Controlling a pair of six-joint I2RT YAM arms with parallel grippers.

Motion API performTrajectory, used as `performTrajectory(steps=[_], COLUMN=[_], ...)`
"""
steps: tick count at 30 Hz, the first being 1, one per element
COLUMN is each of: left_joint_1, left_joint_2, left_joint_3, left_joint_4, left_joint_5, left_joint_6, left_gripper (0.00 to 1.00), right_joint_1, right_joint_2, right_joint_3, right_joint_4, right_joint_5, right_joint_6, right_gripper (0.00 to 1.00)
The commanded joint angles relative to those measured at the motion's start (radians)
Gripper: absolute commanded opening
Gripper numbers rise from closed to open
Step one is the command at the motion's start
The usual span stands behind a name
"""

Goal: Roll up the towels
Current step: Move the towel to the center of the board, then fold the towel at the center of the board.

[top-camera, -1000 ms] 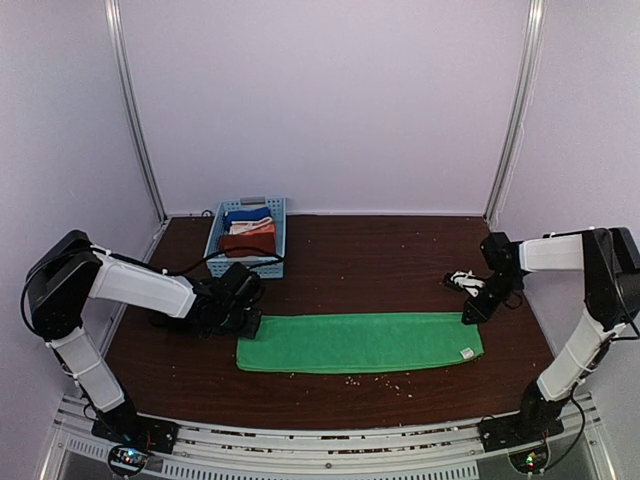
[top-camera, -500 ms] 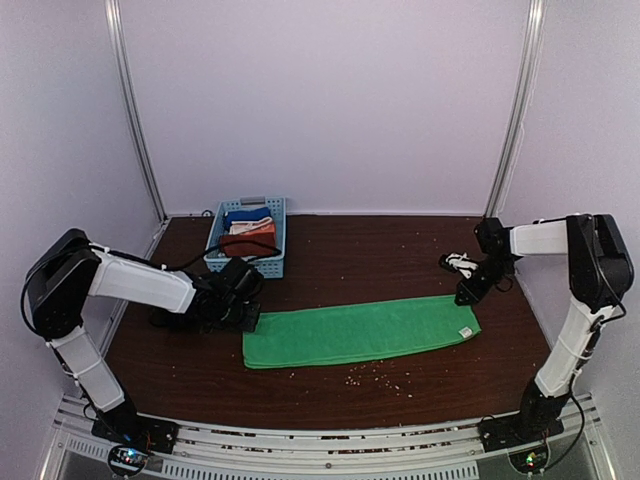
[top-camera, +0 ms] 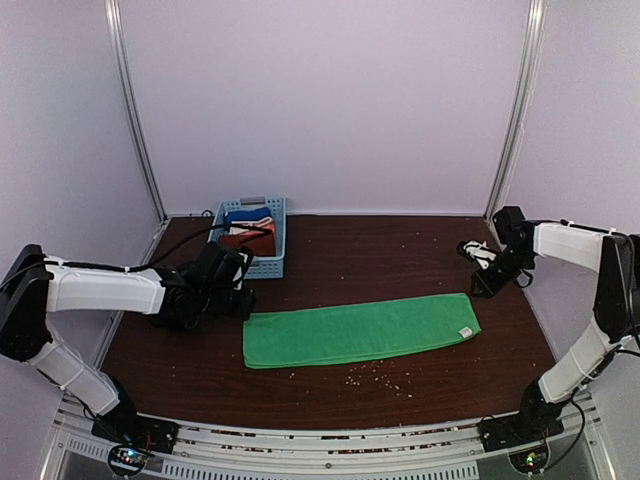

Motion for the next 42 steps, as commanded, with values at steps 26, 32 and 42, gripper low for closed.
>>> performTrajectory(steps=[26,32,42], left_joint_1=[-0.093,-0.095,-0.095], left_joint_2=[0.129,0.135,0.117], left_joint_3=[-0.138,-0.154,-0.164], left_joint_4=[0.171,0.194,0.211], left_joint_5=[0.229,0.227,0.194], left_joint_6=[0.06,0.063,0.049], left_gripper=[0.19,0.18,0.18], right_joint_1=[-0.008,-0.008,-0.047], right_joint_2=[0.225,0.244,0.271], right_joint_3=[-0.006,-0.016,0.036], right_joint_4=[-0.023,-0.008,-0.006], right_joint_5=[0.014,-0.007,0.043], right_joint_6=[0.084,0.075,0.106], right_gripper=[0.39,0.29,0.0])
